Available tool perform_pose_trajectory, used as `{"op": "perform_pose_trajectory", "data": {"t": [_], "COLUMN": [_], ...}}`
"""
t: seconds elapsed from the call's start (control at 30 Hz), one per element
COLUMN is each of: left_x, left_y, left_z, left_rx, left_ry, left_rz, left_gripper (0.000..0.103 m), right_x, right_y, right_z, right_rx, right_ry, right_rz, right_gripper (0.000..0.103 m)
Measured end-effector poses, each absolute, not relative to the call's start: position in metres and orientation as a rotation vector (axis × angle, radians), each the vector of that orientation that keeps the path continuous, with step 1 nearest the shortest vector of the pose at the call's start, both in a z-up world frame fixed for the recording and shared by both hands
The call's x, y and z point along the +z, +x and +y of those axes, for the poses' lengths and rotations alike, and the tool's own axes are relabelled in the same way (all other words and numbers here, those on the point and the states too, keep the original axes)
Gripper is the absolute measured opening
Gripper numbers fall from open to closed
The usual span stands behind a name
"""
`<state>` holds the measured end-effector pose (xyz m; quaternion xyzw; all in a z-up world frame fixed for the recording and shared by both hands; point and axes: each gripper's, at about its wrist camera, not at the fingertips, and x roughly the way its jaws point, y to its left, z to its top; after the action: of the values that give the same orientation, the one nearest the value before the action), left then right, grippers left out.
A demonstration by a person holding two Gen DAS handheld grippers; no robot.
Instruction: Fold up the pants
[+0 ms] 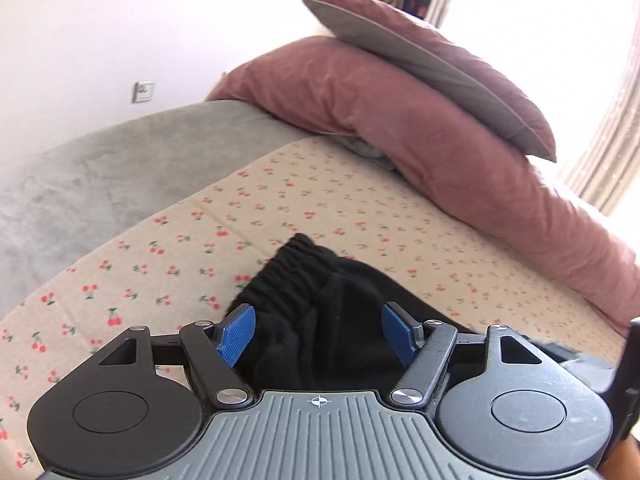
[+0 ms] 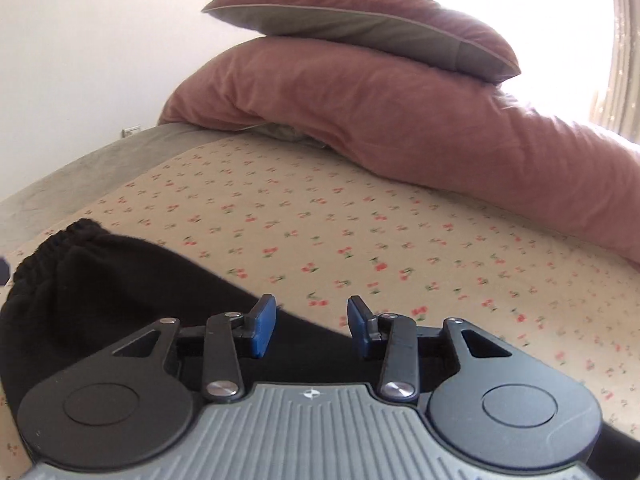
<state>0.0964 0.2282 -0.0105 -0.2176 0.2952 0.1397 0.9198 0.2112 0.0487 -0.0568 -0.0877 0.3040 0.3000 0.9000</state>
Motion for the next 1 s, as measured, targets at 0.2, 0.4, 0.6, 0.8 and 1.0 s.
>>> {"op": "perform_pose_trajectory", "data": {"t": [0.2, 0.4, 0.6, 0.8, 1.0], "left_x": [-0.053, -0.057, -0.057, -0.057, -0.053], "left_y": [0.127, 0.128, 0.129, 0.138, 0.149], "left_z": [0.219, 0.218, 0.206, 0.195, 0.175], "left_rx": [0.181, 0.180, 0.224, 0.276, 0.346], "left_ry": [-0.475, -0.427, -0.356, -0.286, -0.227], "left_rz": [0.760, 0.797, 0.801, 0.828, 0.845], "left_gripper": [0.070, 0.069, 0.067, 0.067, 0.069], "right_x": [-0.092, -0.094, -0.084, -0.090, -0.094], "right_y": [0.175, 0.125, 0.098, 0.122, 0.113], "right_z": [0.062, 0.035, -0.015, -0.148, -0.305], "right_rx": [0.543, 0.600, 0.537, 0.201, -0.226], "right_ry": [-0.093, -0.094, -0.150, -0.195, 0.083], "right_rz": [0.644, 0.732, 0.730, 0.796, 0.790], "right_gripper": [0.034, 0.044, 0.045, 0.075, 0.054]}}
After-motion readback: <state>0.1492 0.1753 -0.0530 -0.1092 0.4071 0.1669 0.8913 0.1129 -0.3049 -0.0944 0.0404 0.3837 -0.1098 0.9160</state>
